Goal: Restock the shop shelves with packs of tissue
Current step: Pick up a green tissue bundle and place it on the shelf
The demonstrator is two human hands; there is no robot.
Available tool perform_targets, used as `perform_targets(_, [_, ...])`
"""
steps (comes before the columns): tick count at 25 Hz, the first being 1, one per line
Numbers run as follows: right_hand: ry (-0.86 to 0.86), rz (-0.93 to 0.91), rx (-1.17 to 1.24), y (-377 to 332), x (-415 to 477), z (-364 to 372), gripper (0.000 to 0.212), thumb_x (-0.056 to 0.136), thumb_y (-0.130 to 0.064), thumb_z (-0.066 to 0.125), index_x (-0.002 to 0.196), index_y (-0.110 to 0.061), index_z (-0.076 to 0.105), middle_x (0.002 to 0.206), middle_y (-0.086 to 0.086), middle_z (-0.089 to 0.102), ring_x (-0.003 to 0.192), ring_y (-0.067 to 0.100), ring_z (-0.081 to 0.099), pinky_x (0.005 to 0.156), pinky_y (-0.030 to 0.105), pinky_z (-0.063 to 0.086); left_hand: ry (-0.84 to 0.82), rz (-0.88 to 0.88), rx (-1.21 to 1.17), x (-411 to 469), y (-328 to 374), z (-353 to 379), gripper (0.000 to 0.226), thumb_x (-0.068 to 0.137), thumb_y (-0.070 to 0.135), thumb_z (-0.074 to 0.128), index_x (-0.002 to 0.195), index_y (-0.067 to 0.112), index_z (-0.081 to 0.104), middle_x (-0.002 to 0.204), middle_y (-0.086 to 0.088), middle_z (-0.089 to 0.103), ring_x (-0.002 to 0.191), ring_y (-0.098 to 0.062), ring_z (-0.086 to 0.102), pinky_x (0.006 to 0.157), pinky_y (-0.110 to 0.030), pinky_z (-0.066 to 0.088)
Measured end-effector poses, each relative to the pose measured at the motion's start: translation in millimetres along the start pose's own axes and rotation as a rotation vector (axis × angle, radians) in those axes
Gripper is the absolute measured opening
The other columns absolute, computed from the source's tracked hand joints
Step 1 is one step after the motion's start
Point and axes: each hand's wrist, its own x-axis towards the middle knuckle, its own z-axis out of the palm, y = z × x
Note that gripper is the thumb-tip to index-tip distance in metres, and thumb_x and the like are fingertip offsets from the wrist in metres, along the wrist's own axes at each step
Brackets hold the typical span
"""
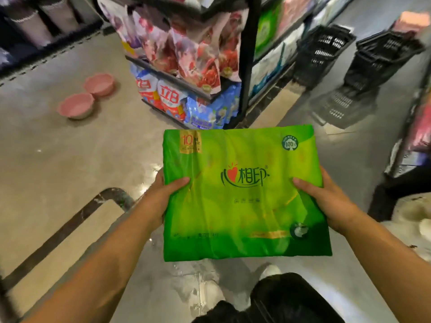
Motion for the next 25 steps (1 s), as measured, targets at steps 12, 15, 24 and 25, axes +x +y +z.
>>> perform_targets(12, [0.244,-0.100,0.085,-133.3,170.8,-197.3,0.069,0.074,-0.023,0.073,0.137,-0.034,0.045,0.114,-0.001,0.069,0.093,0.018,0.071,0.068,0.034,0.058,-0.203,0.017,0.131,225.5,77.8,272.3,0.048,0.075,0.015,0.069,0.122,0.020,0.057,0.101,-0.005,0.074,0.083,-0.022,0.072,0.060,-0.033,0.058])
perform_targets(15, [0.230,-0.115,0.047,-182.8,230.9,-242.5,0.080,0.066,-0.030,0.077,0.138,-0.036,0.043,0.114,-0.004,0.069,0.094,0.017,0.071,0.069,0.033,0.056,-0.186,0.026,0.102,280.8,98.2,333.7,0.033,0.086,0.009,0.062,0.117,0.018,0.059,0.096,-0.003,0.075,0.079,-0.021,0.073,0.059,-0.033,0.059])
perform_targets(24, [0.288,-0.143,0.000,-324.1,441.6,-326.7,0.070,0.081,-0.018,0.072,0.141,-0.028,0.036,0.112,-0.004,0.063,0.094,0.018,0.066,0.068,0.034,0.053,-0.187,0.083,0.067,483.5,186.6,471.9,0.029,0.083,0.011,0.064,0.111,0.016,0.064,0.099,-0.008,0.074,0.083,-0.023,0.072,0.069,-0.037,0.060])
perform_targets(25, [0.309,-0.138,0.003,-340.7,468.8,-335.8,0.071,0.081,-0.017,0.072,0.140,-0.028,0.034,0.111,-0.004,0.062,0.093,0.018,0.065,0.068,0.035,0.053,-0.193,0.086,0.079,509.5,198.1,487.8,0.032,0.079,0.013,0.066,0.110,0.014,0.065,0.099,-0.009,0.074,0.082,-0.023,0.072,0.069,-0.037,0.060])
